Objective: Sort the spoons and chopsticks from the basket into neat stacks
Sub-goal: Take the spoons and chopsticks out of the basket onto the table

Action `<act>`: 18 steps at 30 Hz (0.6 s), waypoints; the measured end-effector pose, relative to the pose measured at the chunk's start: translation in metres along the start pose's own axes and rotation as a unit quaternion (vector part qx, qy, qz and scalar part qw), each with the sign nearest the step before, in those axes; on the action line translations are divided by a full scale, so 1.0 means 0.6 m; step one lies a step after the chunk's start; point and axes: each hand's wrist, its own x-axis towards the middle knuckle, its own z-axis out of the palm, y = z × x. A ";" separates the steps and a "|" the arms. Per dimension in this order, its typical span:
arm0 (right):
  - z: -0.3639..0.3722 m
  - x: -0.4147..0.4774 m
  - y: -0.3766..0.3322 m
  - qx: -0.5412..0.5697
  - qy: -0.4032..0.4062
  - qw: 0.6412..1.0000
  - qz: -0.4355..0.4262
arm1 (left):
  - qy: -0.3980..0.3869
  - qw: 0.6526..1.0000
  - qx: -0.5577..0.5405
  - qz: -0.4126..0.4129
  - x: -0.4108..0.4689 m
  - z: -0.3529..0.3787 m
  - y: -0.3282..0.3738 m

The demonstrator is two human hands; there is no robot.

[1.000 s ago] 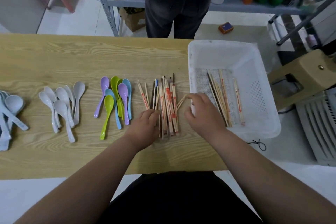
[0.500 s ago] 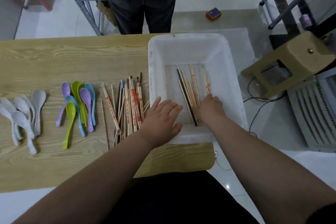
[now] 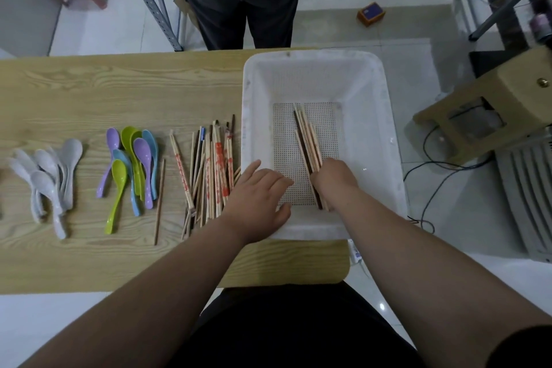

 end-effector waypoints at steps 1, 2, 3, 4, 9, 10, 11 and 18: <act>0.001 -0.002 0.000 -0.003 -0.001 1.000 -0.004 | 0.002 1.000 -0.001 0.001 0.000 0.000 -0.001; 0.002 -0.004 -0.001 -0.004 -0.001 1.000 -0.005 | 0.002 1.000 -0.001 0.001 -0.001 0.000 -0.001; 0.003 -0.007 -0.001 -0.004 0.001 1.000 -0.005 | 0.001 1.000 0.000 0.001 -0.001 0.000 -0.001; 0.003 -0.009 -0.002 -0.004 0.002 1.000 -0.003 | -0.001 1.000 0.001 0.001 -0.002 0.000 -0.002; 0.001 -0.021 0.003 0.013 0.011 1.000 0.005 | -0.015 1.000 -0.003 0.003 -0.003 -0.002 -0.004; -0.002 -0.026 0.003 0.024 0.015 1.000 0.006 | -0.016 1.000 -0.007 0.003 -0.004 -0.002 -0.005; -0.005 -0.032 0.002 0.039 0.021 0.999 0.006 | -0.018 1.000 -0.010 0.003 -0.006 -0.003 -0.007; -0.014 -0.109 -0.072 0.181 0.114 0.974 -0.079 | -0.023 0.999 -0.017 0.037 -0.070 -0.021 -0.058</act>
